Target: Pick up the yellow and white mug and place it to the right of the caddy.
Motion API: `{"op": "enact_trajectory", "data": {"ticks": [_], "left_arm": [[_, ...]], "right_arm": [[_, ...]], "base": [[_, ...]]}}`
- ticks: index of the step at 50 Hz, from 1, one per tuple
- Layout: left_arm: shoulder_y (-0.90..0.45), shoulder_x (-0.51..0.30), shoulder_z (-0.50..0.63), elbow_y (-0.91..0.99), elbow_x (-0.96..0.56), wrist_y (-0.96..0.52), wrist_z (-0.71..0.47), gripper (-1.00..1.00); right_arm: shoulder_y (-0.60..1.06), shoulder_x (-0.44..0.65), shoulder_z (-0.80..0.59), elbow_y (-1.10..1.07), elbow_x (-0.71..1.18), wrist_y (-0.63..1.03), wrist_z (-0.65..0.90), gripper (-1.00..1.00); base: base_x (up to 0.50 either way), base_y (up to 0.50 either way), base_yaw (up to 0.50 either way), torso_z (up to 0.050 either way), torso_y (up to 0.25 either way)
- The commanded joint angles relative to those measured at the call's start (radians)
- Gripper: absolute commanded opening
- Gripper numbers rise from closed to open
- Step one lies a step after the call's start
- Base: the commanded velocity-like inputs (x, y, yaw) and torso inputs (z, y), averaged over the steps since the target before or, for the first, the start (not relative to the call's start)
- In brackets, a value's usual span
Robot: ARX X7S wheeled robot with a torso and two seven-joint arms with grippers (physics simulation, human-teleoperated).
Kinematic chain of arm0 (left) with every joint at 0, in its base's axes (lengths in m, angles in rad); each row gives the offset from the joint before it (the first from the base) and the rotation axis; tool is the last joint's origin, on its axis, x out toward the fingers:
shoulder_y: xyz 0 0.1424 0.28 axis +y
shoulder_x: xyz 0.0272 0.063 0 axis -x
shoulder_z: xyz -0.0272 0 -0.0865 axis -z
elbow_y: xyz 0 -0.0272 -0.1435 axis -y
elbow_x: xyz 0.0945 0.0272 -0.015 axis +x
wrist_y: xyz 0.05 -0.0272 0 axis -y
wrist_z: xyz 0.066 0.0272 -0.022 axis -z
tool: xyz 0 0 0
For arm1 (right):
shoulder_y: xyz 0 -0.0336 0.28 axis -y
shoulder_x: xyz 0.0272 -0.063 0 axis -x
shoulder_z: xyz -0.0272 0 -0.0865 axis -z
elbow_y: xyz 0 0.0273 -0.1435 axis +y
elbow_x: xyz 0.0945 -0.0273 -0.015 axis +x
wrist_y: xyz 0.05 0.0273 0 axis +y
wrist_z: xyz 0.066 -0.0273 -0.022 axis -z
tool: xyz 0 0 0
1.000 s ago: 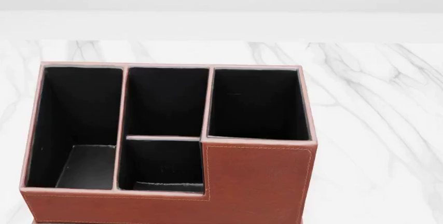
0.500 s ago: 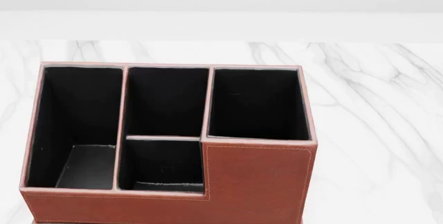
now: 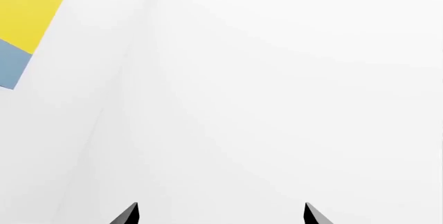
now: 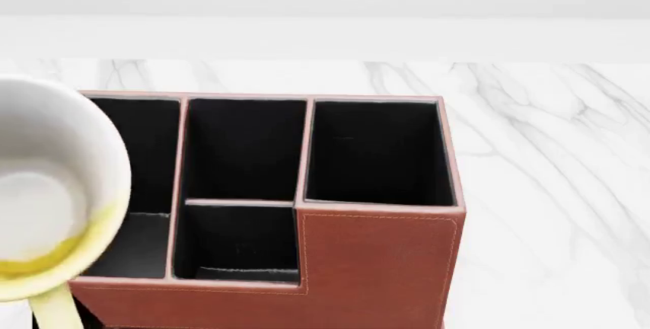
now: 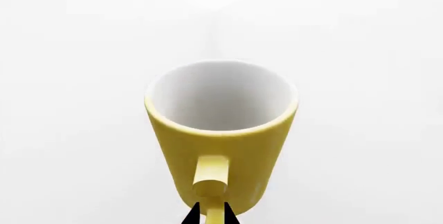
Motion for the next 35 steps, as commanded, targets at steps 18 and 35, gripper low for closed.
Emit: {"op": "enact_trajectory", "data": {"ticks": [18, 35], "left_arm": [[0.000, 0.000, 0.023, 0.000, 0.022, 0.004, -0.007, 1.00], [0.000, 0.000, 0.045, 0.000, 0.041, 0.008, -0.014, 1.00]], "right_arm": [[0.065, 0.253, 0.211, -0.127, 0.051, -0.079, 0.124, -1.00], [0.034, 0.399, 0.288, -0.080, 0.076, -0.216, 0.144, -1.00]], "base": [[0.00, 0.00, 0.00, 0.000, 0.001], [0.00, 0.00, 0.00, 0.000, 0.000]]}}
